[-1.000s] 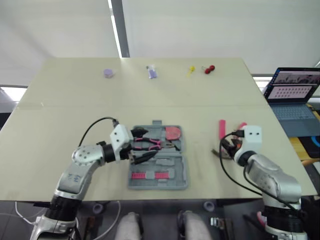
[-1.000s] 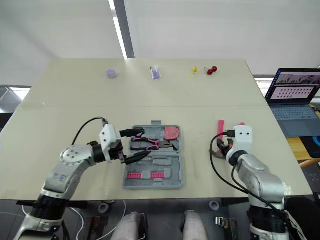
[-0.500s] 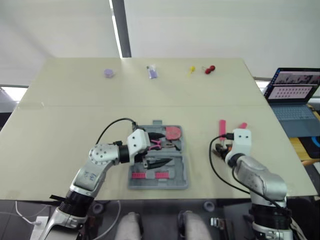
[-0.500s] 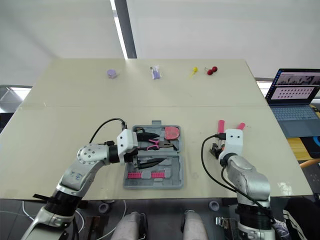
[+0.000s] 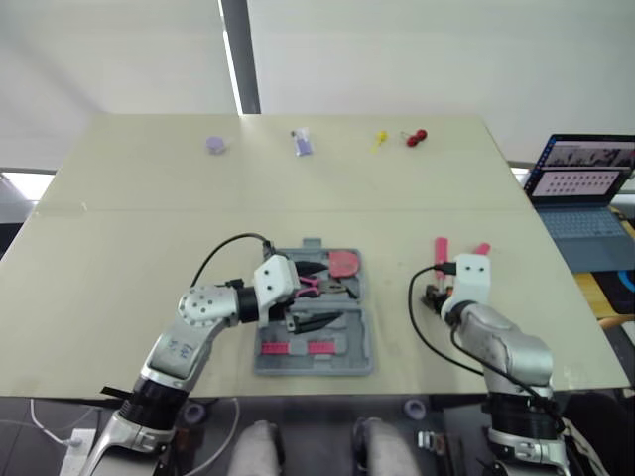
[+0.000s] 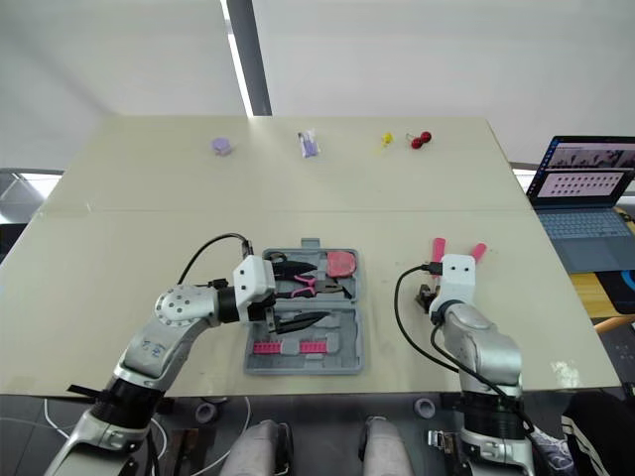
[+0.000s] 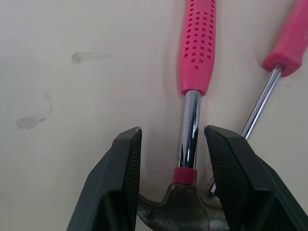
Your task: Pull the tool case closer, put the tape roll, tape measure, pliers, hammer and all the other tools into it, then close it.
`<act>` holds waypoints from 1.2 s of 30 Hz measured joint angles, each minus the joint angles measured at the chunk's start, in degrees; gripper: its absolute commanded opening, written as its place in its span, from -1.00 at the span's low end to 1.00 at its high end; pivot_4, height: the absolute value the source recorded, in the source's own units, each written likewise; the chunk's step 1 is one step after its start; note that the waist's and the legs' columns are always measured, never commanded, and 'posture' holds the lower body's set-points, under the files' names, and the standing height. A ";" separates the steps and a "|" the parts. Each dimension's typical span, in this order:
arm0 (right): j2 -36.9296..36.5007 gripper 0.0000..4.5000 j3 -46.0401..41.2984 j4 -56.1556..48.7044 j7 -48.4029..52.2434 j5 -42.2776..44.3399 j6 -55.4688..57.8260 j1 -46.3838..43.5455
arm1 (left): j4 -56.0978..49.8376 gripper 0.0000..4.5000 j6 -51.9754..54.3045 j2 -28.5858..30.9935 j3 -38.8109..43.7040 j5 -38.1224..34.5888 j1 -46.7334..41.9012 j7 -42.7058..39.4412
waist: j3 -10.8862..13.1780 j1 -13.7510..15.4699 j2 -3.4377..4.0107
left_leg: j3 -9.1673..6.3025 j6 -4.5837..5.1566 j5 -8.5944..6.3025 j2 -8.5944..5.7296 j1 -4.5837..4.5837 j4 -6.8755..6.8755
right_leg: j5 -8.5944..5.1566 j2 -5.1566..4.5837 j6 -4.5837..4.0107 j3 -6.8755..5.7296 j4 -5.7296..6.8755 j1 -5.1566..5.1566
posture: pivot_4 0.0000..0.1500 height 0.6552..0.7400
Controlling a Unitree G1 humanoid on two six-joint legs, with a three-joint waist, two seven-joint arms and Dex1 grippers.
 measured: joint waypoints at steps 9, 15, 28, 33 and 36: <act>0.74 -0.02 -0.85 1.50 -0.01 -0.84 1.48 -1.76 | 0.00 1.00 0.08 -0.77 -0.23 0.52 -0.12 0.52 | 0.00 -0.04 0.00 | -0.01 0.00 0.00 0.01 0.00 -0.01 | 0.00 0.00 0.00 -0.01 0.00 0.00 | 1.00 1.00; 0.89 -0.02 -1.75 1.88 -0.01 -0.87 3.67 -2.80 | 0.00 1.00 0.23 -1.10 -0.51 0.79 -0.17 0.55 | 0.00 -0.01 0.00 | -0.03 -0.01 0.00 0.01 0.00 0.00 | 0.00 0.00 -0.01 -0.02 0.00 0.01 | 1.00 1.00; 1.34 -0.14 -3.29 2.53 -0.01 -1.01 6.21 -4.08 | 0.51 1.00 0.57 -1.97 -0.59 1.18 -1.11 0.62 | 0.00 0.01 0.00 | -0.03 -0.02 -0.01 0.00 -0.01 -0.02 | -0.01 -0.01 -0.01 -0.03 -0.02 0.01 | 1.00 1.00; 1.57 -0.99 -4.32 2.54 -0.04 -1.26 6.73 -4.33 | 0.56 1.00 0.58 -2.18 -0.59 1.24 -1.19 0.63 | -0.01 -0.01 -0.01 | -0.04 -0.02 -0.01 0.01 -0.01 -0.02 | 0.00 -0.01 -0.01 -0.03 -0.03 0.01 | 1.00 1.00; 1.66 -0.99 -4.57 2.56 -0.04 -1.33 7.02 -4.44 | 0.56 1.00 0.61 -2.23 -0.61 1.25 -1.51 0.64 | -0.01 0.05 -0.02 | -0.07 -0.02 -0.01 0.00 -0.02 -0.01 | -0.01 -0.01 -0.01 -0.06 -0.04 0.02 | 1.00 1.00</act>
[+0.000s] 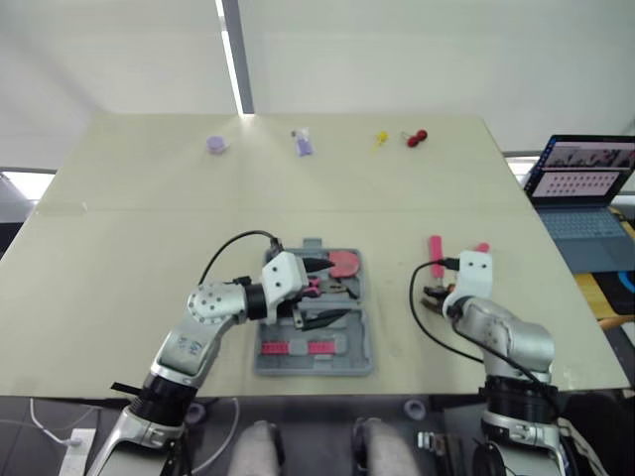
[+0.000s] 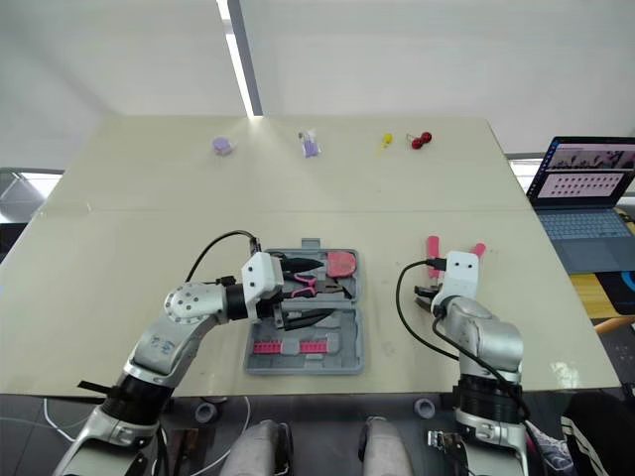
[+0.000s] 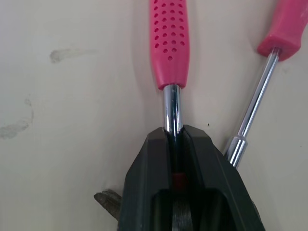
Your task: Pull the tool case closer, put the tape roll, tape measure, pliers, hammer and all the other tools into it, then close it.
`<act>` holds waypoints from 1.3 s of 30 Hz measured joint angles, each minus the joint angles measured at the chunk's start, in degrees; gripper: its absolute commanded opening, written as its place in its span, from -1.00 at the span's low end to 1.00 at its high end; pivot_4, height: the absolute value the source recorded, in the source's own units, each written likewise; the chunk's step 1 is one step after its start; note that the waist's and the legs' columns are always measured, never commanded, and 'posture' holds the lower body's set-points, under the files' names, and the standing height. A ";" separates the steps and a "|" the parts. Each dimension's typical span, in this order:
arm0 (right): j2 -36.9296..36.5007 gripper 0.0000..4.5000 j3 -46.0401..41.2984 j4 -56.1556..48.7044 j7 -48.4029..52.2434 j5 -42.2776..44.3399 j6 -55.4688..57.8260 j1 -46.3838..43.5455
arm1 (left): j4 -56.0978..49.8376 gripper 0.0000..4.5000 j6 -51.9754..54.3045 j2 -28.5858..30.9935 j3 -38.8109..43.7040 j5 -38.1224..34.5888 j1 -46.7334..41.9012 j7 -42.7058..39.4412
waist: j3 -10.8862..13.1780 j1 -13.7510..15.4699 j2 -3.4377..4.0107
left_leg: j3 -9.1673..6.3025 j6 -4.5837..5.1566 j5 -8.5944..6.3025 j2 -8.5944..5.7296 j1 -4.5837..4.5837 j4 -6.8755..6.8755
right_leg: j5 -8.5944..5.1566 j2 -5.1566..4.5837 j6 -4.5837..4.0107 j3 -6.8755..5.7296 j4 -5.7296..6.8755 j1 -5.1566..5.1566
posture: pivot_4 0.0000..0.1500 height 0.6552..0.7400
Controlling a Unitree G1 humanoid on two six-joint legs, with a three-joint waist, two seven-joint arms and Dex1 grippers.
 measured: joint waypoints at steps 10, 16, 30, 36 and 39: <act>0.39 -0.99 -0.30 0.00 0.00 -0.17 0.15 -0.08 | 0.00 1.00 0.08 0.00 0.00 0.00 -0.24 0.01 | 0.00 0.02 0.00 | -0.06 0.00 0.00 0.01 0.00 0.00 | 0.00 0.00 -0.01 -0.05 0.00 0.02 | 1.00 1.00; 0.60 -0.99 -0.35 -1.75 0.00 -0.10 2.77 0.00 | -0.01 1.00 0.24 0.02 0.00 0.00 -0.23 -0.05 | 0.00 0.05 0.01 | -0.06 0.00 0.00 0.00 -0.02 -0.01 | -0.01 -0.03 -0.01 -0.05 -0.02 0.01 | 1.00 1.00; -3.38 -0.99 -0.54 -15.01 2.93 3.03 16.78 -0.79 | 0.50 1.00 0.39 0.01 0.01 -0.01 -0.82 -0.22 | 0.04 0.32 0.07 | -0.13 0.46 0.26 -0.12 -0.84 0.11 | 0.09 -0.09 0.13 -0.10 -0.05 -0.63 | 1.00 1.00; -13.02 -0.99 3.77 -19.18 11.59 7.60 17.76 -4.08 | 0.34 1.00 0.49 1.59 3.61 -2.89 2.00 -1.13 | 0.06 0.21 0.09 | -0.14 0.48 0.26 -0.12 -0.87 0.07 | 0.08 -0.07 0.12 -0.11 -0.06 -0.68 | 1.00 1.00; -19.98 -0.99 10.08 -19.52 18.48 10.06 16.23 -5.33 | -0.96 1.00 -0.35 3.66 6.94 -3.78 6.62 -1.13 | 0.07 0.12 0.09 | -0.12 0.48 0.26 -0.11 -0.87 0.04 | 0.06 -0.08 0.09 -0.10 -0.07 -0.71 | 1.00 1.00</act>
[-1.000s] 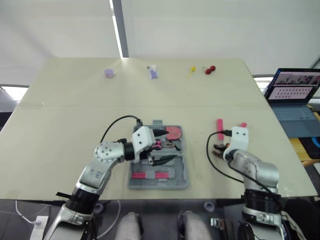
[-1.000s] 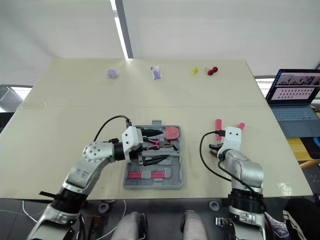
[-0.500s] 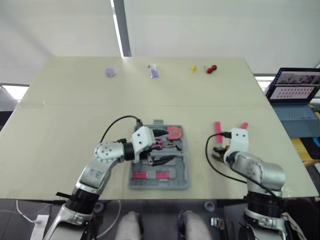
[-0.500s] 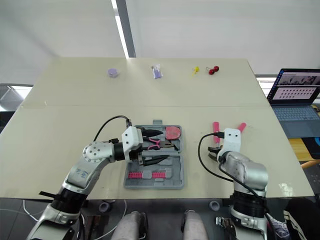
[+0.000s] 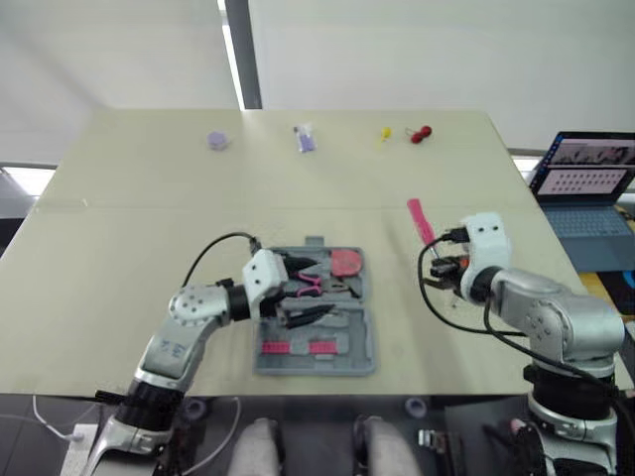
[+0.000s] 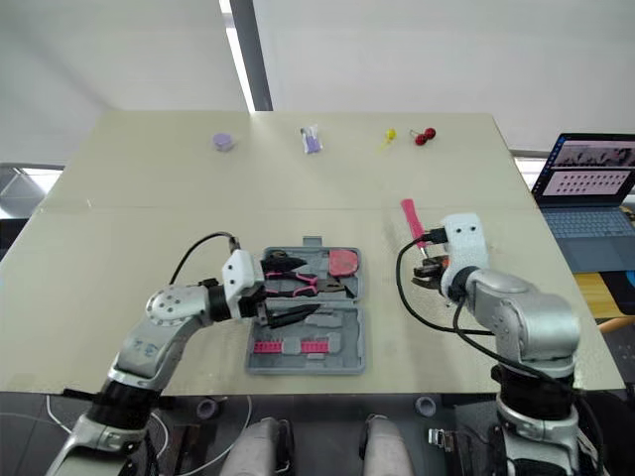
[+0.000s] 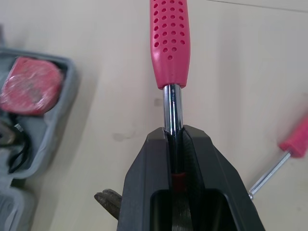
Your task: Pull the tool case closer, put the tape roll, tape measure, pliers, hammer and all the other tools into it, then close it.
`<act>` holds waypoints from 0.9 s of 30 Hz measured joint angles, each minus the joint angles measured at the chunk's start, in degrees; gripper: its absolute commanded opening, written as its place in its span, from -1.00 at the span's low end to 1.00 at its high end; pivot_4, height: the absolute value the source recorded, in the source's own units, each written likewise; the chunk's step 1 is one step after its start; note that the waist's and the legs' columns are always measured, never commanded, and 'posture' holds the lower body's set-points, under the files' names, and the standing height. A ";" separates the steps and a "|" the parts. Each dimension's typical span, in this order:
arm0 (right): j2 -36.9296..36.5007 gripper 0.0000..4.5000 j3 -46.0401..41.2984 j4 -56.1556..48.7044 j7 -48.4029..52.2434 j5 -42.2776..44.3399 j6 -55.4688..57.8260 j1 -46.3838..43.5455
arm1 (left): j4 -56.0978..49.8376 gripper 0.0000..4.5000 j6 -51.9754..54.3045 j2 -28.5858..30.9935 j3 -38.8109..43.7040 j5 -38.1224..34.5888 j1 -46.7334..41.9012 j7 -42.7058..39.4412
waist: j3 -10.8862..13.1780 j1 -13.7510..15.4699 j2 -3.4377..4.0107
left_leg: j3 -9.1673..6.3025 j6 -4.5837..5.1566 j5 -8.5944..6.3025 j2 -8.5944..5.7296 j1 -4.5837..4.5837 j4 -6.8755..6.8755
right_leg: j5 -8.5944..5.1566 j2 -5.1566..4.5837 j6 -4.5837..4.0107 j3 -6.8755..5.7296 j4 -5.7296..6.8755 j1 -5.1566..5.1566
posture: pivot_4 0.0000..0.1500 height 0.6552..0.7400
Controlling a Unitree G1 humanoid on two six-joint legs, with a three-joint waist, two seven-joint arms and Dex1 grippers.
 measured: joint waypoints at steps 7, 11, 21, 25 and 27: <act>-7.93 -0.99 13.01 1.70 13.64 1.94 -8.13 -5.06 | -3.98 1.00 -4.58 3.91 9.98 -2.11 12.82 0.51 | 0.03 0.21 -0.02 | 0.00 -0.19 -0.12 0.02 -0.01 0.01 | -0.01 -0.04 -0.02 -0.01 -0.04 -0.10 | 1.00 1.00; -8.89 -0.99 21.77 1.68 19.68 2.15 -11.55 -7.57 | -5.76 1.00 -7.16 4.02 16.72 -4.67 21.14 0.97 | 0.02 0.11 -0.04 | -0.01 -0.41 -0.25 0.07 -0.01 0.01 | -0.01 -0.06 -0.03 -0.02 -0.07 -0.16 | 1.00 1.00; -7.15 -0.99 35.02 2.01 26.89 -0.97 -17.10 -16.37 | -5.86 1.00 -18.41 2.21 23.20 -6.46 38.15 -1.53 | -0.04 0.16 -0.14 | -0.04 -0.47 -0.31 0.20 0.00 -0.14 | 0.01 -0.47 -0.06 -0.07 -0.37 -0.38 | 1.00 1.00; -7.26 -0.99 40.22 2.01 29.46 -2.06 -16.34 -19.18 | -5.03 1.00 -21.12 1.50 23.42 -7.09 39.54 -2.11 | -0.04 0.08 -0.13 | -0.03 -0.45 -0.32 0.12 -0.01 -0.18 | 0.02 -0.76 -0.04 -0.05 -0.37 -0.45 | 1.00 1.00; -7.31 -0.99 42.31 2.00 30.53 -2.60 -15.36 -21.08 | -4.33 1.00 -22.23 1.23 23.40 -7.11 39.77 -2.24 | -0.04 0.04 -0.14 | -0.02 -0.44 -0.32 0.10 -0.02 -0.17 | 0.03 -0.77 -0.03 -0.05 -0.39 -0.46 | 1.00 1.00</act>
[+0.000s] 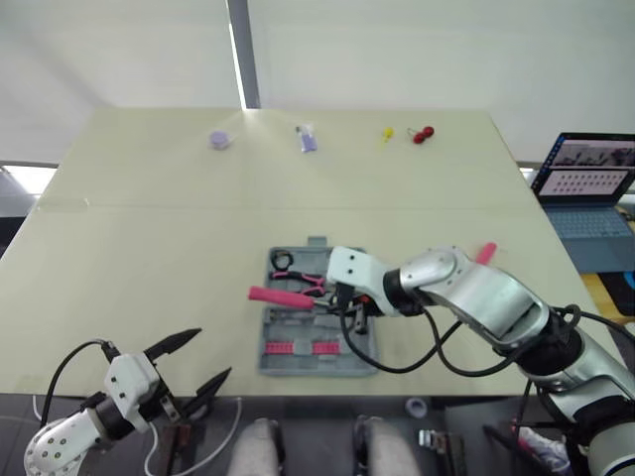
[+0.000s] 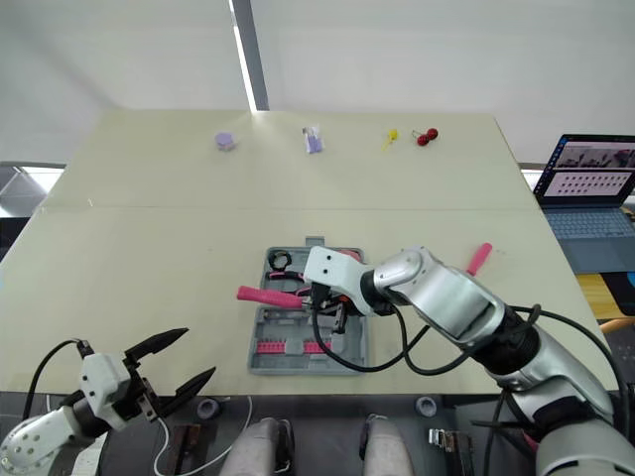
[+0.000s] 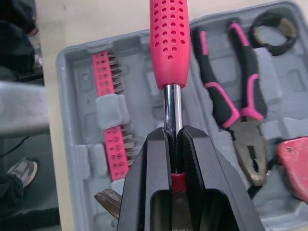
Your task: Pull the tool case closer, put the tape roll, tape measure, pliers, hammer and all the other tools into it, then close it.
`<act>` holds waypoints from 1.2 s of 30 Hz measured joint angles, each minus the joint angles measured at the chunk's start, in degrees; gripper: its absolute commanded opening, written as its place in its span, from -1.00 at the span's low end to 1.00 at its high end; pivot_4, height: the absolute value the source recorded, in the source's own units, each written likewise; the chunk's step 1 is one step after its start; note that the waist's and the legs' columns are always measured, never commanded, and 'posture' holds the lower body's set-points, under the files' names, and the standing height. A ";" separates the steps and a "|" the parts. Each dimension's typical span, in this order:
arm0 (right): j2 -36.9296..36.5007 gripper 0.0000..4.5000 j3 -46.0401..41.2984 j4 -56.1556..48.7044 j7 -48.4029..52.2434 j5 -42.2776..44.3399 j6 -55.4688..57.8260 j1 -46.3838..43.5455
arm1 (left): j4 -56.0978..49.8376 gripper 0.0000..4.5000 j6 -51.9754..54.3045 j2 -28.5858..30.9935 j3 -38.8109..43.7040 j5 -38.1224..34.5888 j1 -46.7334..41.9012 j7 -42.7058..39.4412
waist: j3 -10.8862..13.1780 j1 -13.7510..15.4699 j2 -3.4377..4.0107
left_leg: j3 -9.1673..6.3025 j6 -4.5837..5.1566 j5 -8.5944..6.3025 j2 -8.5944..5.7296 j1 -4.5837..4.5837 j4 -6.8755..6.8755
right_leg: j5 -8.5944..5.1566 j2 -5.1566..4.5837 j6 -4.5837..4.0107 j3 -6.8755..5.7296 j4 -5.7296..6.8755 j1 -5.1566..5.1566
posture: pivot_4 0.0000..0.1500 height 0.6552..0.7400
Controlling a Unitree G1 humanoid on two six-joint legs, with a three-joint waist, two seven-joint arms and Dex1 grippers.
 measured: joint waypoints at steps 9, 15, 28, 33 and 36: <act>0.32 -0.99 7.29 0.00 1.87 -3.73 1.71 -4.43 | 1.23 1.00 -2.62 -0.65 -1.91 0.01 0.83 -0.91 | -0.02 -0.12 -0.03 | 0.02 0.04 -0.03 0.01 -0.03 -0.03 | 0.00 0.01 0.01 0.00 -0.04 -0.06 | 1.00 1.00; -0.28 -0.99 10.67 0.02 3.55 -6.40 0.84 -4.76 | 1.29 1.00 -3.62 -0.30 -2.35 -0.13 1.73 -1.77 | -0.02 -0.14 -0.03 | 0.07 0.05 -0.03 -0.02 -0.06 -0.02 | 0.00 0.02 0.01 0.00 -0.05 -0.10 | 1.00 1.00; -0.84 -0.99 12.16 1.84 5.83 -9.78 -1.61 -4.10 | 1.41 1.00 -4.23 -0.25 -3.39 0.13 1.84 -1.59 | -0.02 -0.14 -0.03 | 0.14 0.05 -0.03 -0.02 -0.06 -0.01 | 0.01 0.08 0.02 -0.01 -0.01 -0.11 | 1.00 1.00; -0.88 -0.99 12.54 1.88 6.28 -10.35 -1.90 -3.20 | 2.23 1.00 -4.35 -0.25 -3.40 0.82 1.78 -1.06 | -0.02 -0.13 -0.03 | 0.15 0.06 -0.03 -0.04 -0.06 0.00 | 0.01 0.09 0.02 -0.01 0.01 -0.11 | 1.00 1.00; -0.88 -0.99 12.72 2.11 6.33 -11.23 -2.01 -3.09 | 2.64 1.00 -4.41 -0.25 -3.42 1.09 1.71 -0.95 | -0.02 -0.13 -0.03 | 0.15 0.06 -0.03 -0.04 -0.06 0.00 | 0.01 0.10 0.02 -0.02 0.03 -0.13 | 1.00 1.00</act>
